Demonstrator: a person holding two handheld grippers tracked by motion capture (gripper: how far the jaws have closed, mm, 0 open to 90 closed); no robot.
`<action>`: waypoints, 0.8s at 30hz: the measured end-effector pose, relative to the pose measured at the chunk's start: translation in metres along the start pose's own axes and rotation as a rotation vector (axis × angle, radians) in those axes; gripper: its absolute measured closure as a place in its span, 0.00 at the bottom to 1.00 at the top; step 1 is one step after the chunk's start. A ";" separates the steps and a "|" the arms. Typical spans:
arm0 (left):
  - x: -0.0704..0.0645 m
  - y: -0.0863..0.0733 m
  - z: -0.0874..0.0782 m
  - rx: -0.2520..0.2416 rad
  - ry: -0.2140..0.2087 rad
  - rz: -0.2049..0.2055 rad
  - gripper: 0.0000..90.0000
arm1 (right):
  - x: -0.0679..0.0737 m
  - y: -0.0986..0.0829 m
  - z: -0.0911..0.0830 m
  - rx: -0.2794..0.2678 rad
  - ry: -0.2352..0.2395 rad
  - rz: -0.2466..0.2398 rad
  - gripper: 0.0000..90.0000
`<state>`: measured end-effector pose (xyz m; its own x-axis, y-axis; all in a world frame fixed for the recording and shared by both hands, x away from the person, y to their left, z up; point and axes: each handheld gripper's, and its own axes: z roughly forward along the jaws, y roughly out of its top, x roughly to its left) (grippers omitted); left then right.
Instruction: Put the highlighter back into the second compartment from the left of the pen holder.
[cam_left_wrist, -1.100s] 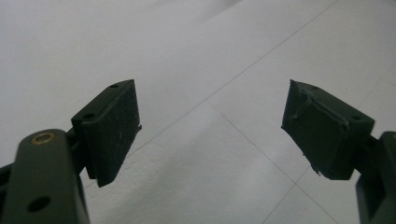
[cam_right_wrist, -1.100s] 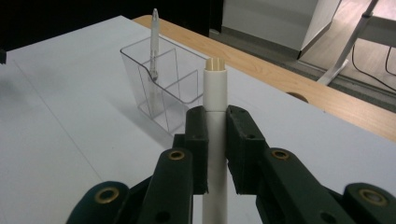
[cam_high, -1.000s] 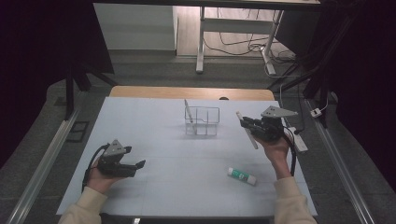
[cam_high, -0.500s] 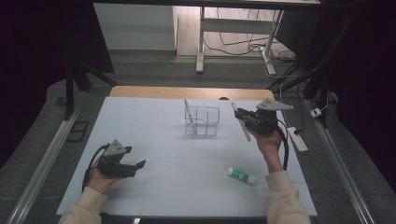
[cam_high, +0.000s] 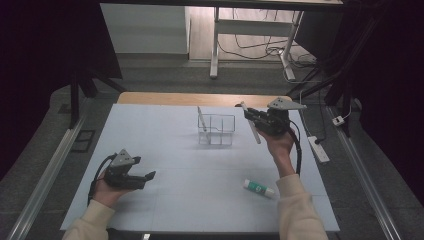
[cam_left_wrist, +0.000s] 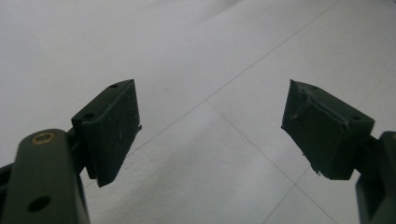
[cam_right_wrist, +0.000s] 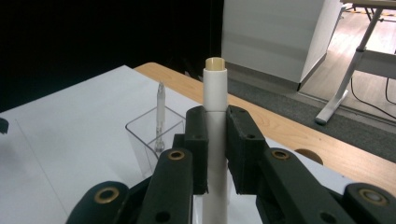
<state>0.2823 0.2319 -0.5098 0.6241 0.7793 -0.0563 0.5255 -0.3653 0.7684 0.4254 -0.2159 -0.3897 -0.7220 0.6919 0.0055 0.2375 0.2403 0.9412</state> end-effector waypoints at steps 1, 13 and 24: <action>0.000 0.000 0.000 -0.001 0.001 -0.001 0.21 | 0.000 0.001 0.001 -0.004 0.002 0.002 0.87; 0.001 0.000 0.000 -0.007 0.000 -0.006 0.21 | 0.000 0.010 0.013 -0.015 0.008 0.000 0.87; 0.002 0.000 0.000 -0.007 -0.001 -0.008 0.21 | 0.005 0.019 0.023 -0.033 0.009 0.004 0.87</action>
<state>0.2832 0.2333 -0.5098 0.6204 0.7818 -0.0633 0.5266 -0.3553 0.7723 0.4413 -0.1923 -0.3793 -0.7268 0.6867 0.0119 0.2188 0.2151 0.9518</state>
